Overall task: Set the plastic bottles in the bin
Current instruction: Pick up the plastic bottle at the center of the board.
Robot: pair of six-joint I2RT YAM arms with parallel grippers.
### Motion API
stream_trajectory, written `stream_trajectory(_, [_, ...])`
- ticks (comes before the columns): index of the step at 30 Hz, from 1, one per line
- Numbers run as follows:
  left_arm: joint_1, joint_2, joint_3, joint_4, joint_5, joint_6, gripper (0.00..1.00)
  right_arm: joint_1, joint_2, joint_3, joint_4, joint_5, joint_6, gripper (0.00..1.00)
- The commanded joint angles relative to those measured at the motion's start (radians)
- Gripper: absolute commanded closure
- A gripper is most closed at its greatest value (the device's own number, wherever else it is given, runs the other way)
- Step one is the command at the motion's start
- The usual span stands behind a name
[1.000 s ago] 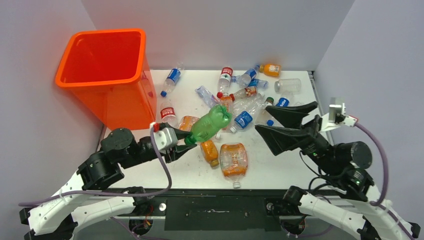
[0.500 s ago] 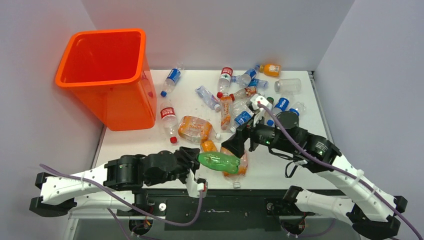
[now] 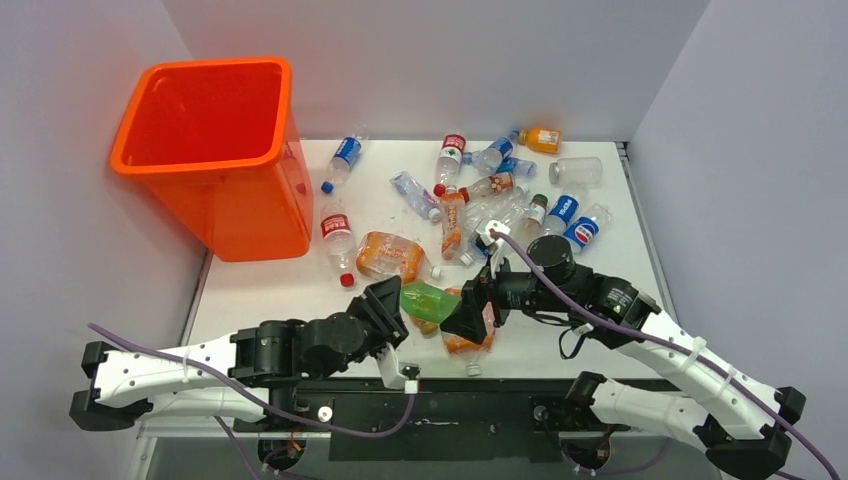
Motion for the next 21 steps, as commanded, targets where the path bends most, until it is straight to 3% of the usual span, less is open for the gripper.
stream_trajectory(1, [-0.005, -0.028, -0.017, 0.144, -0.034, 0.078, 1.00, 0.004, -0.026, -0.058, 0.072, -0.059, 0.064, 0.10])
stream_trajectory(7, [-0.001, -0.064, -0.071, 0.217, 0.037, 0.045, 1.00, 0.005, -0.029, -0.089, 0.099, -0.078, 0.085, 0.10])
stream_trajectory(21, [0.000, -0.081, -0.097, 0.223, 0.066, 0.017, 1.00, 0.007, -0.001, -0.136, 0.152, -0.123, 0.094, 0.10])
